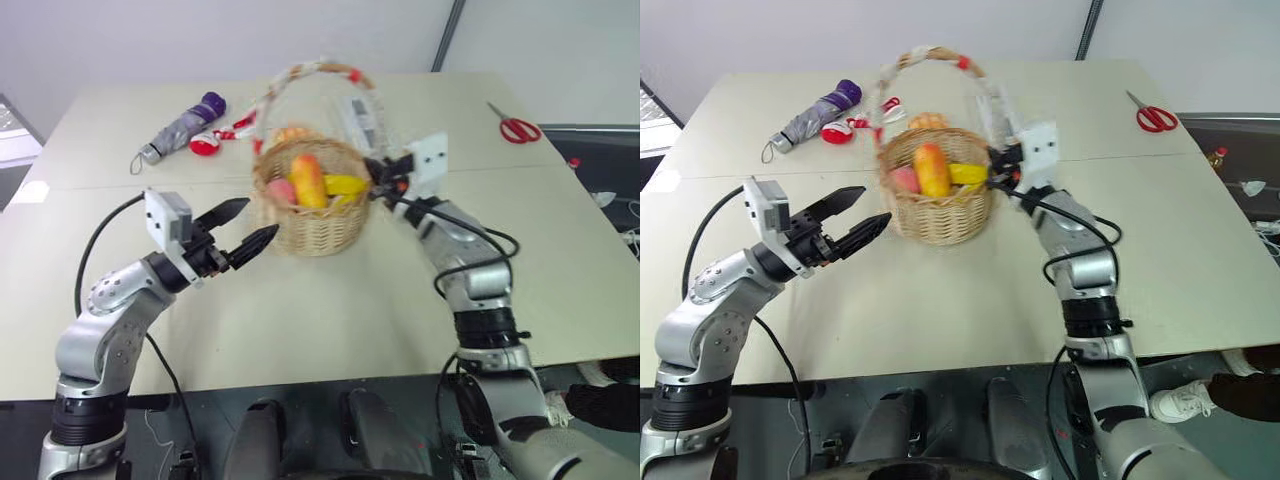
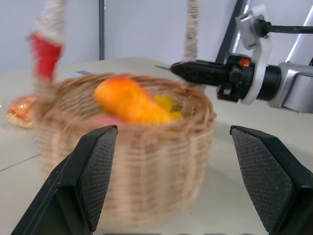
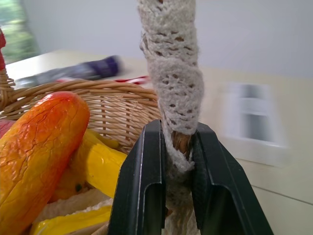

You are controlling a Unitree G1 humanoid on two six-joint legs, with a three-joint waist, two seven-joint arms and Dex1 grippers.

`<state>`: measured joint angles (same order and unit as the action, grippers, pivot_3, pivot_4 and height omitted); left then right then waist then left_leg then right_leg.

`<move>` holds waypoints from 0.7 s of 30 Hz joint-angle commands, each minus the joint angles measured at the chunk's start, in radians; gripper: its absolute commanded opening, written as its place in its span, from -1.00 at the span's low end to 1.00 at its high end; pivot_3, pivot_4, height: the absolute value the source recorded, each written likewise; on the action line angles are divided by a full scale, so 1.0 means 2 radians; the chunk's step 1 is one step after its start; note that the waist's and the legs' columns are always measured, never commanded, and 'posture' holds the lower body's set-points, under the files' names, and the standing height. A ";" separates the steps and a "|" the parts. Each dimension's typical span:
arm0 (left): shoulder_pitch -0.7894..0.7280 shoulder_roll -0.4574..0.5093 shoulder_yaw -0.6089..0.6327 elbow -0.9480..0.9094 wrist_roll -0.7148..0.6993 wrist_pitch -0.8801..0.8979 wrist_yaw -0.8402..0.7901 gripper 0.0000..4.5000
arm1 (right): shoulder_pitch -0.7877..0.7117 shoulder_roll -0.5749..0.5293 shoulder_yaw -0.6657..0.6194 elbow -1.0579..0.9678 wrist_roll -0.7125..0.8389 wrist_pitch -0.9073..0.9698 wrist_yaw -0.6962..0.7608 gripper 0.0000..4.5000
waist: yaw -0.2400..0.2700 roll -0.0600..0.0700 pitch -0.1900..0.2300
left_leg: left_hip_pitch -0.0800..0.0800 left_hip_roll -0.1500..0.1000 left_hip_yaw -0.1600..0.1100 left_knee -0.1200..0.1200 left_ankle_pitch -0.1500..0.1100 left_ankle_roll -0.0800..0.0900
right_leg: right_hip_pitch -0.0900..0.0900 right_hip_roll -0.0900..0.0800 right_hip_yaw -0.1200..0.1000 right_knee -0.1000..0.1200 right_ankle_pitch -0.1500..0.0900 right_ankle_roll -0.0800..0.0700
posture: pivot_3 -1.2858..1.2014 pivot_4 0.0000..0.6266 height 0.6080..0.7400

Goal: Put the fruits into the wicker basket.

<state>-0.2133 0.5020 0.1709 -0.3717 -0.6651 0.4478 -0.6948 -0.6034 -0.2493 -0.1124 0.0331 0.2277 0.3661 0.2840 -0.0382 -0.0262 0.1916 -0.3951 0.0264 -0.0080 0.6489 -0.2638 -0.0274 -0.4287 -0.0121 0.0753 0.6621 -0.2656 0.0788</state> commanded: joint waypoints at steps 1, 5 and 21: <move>-0.015 -0.004 -0.008 0.003 0.001 -0.012 -0.010 0.76 | 0.016 -0.038 -0.076 -0.038 -0.006 -0.027 -0.042 -0.94 | 0.000 0.000 0.000 | 0.000 0.000 0.000 0.000 0.000 0.000 | 0.000 0.000 0.000 0.000 0.000 0.000 | 0.03 -0.52 1.00; -0.034 -0.015 -0.022 0.026 0.011 -0.018 -0.017 0.76 | 0.038 -0.073 -0.123 -0.001 -0.021 -0.044 -0.075 -0.94 | -0.003 0.000 0.000 | 0.000 -0.001 0.000 0.000 0.000 0.000 | 0.000 0.000 0.000 0.000 0.000 0.000 | 0.03 -0.52 1.00; -0.007 -0.008 0.001 0.094 0.075 -0.049 0.011 0.76 | 0.165 -0.132 -0.180 -0.087 0.056 -0.027 0.010 0.63 | -0.007 0.001 0.000 | 0.001 0.000 0.001 -0.001 0.000 0.001 | 0.000 0.001 0.001 0.000 -0.001 0.001 | 0.03 -0.52 1.00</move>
<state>-0.2417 0.4747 0.1394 -0.1820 -0.5327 0.3816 -0.6802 -0.3041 -0.4835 -0.4483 -0.0636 0.2922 0.3011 0.2336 -0.0525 -0.0250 0.1915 -0.3929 0.0258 -0.0063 0.6477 -0.2646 -0.0257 -0.4280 -0.0098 0.0778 0.6621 -0.2668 0.0802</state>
